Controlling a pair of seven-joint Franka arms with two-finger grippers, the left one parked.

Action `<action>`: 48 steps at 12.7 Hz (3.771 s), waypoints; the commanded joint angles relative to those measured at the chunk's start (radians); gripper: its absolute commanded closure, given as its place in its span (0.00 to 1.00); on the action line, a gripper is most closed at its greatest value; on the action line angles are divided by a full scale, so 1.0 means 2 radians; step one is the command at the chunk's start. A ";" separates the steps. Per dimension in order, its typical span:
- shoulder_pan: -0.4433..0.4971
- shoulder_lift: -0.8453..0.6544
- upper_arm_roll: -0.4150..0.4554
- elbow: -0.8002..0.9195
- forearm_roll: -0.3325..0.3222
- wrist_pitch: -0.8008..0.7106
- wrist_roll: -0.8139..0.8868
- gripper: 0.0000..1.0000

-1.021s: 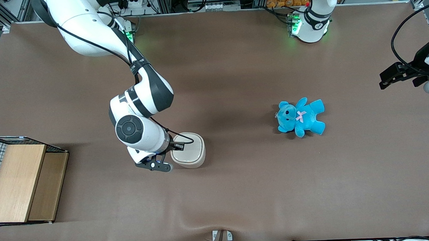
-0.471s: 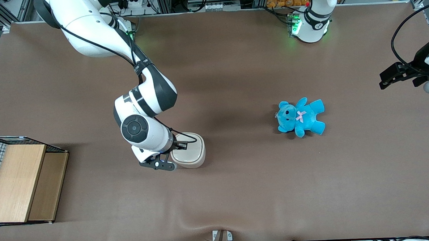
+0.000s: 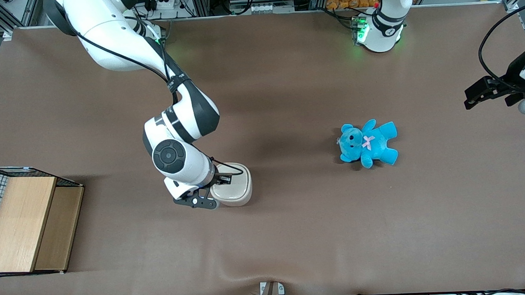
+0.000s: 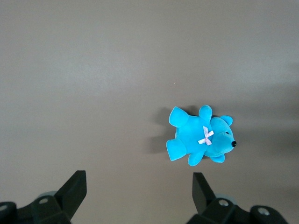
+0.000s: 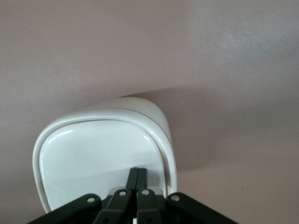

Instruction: Open trash can with right arm

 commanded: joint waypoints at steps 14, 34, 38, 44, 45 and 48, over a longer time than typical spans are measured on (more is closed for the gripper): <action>0.002 0.001 0.008 0.069 0.062 -0.068 0.079 1.00; -0.127 -0.092 0.004 0.093 0.160 -0.285 0.038 0.00; -0.159 -0.128 0.004 0.093 0.060 -0.338 -0.061 0.00; -0.203 -0.176 0.004 0.081 0.026 -0.369 -0.160 0.00; -0.203 -0.192 0.004 0.066 0.019 -0.369 -0.176 0.00; -0.205 -0.265 0.003 -0.006 0.002 -0.362 -0.190 0.00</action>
